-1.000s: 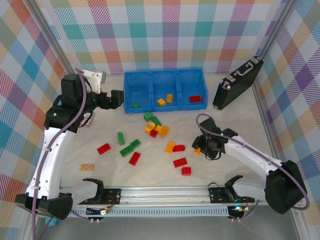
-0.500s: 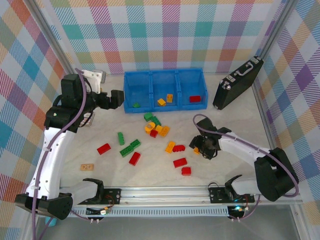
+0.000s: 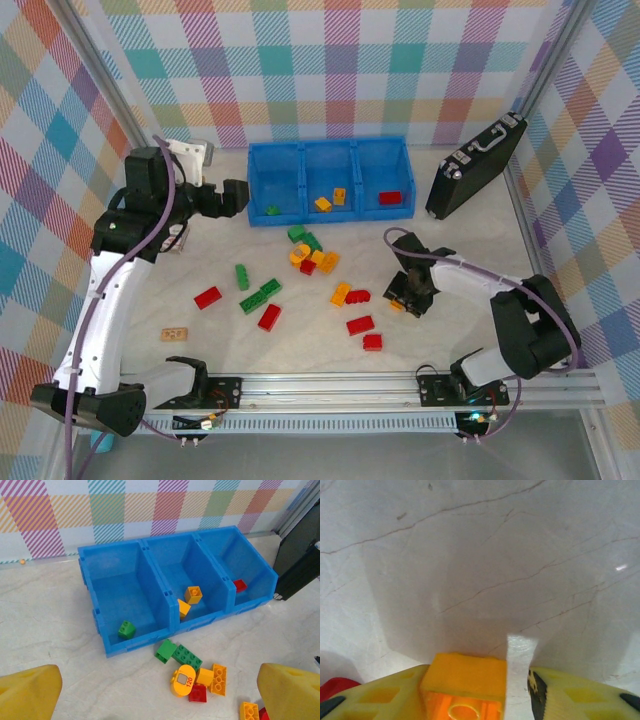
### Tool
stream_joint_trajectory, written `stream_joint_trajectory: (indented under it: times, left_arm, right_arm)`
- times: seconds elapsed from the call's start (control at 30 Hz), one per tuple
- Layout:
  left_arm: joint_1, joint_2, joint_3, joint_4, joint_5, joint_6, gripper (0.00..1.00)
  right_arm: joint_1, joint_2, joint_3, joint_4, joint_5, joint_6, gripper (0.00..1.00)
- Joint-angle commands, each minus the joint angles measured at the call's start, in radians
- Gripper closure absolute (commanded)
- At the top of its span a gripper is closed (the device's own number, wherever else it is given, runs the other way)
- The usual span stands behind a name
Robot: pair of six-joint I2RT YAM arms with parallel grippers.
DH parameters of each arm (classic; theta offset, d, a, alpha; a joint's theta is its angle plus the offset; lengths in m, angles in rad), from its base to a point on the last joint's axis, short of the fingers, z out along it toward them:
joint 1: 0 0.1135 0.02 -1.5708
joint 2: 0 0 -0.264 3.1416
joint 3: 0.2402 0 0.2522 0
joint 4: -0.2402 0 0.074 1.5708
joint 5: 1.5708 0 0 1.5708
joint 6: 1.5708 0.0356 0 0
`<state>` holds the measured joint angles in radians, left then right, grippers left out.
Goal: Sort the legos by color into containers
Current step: Pick up the lego from the center of the table, then place the lego in the container.
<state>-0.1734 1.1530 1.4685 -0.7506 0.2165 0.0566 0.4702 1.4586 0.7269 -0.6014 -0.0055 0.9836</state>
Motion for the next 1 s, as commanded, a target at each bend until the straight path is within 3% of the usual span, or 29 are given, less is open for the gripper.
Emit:
stream_joint_trajectory:
  times: [0.0, 0.27, 0.43, 0.67, 0.97]
  left_arm:
    - [0.013, 0.005, 0.003, 0.01, 0.0, 0.0, 0.0]
    - [0.021, 0.021, 0.004, 0.008, 0.001, -0.001, 0.0]
    - [0.025, 0.021, 0.003, 0.008, -0.001, -0.001, 0.0]
    - [0.029, 0.022, 0.005, 0.004, -0.015, 0.005, 0.0]
    - [0.039, 0.037, 0.005, 0.003, -0.022, 0.008, 0.0]
  right_arm:
    - [-0.008, 0.056, 0.005, 0.105, -0.019, -0.032, 0.5]
    - [-0.013, 0.131, 0.037, 0.123, -0.03, -0.067, 0.6]
    - [-0.025, 0.164, 0.145, 0.093, -0.029, -0.153, 0.63]
    - [-0.047, 0.263, 0.508, -0.05, 0.017, -0.358, 0.67]
    - [-0.045, 0.493, 0.969, -0.01, -0.002, -0.591, 0.66]
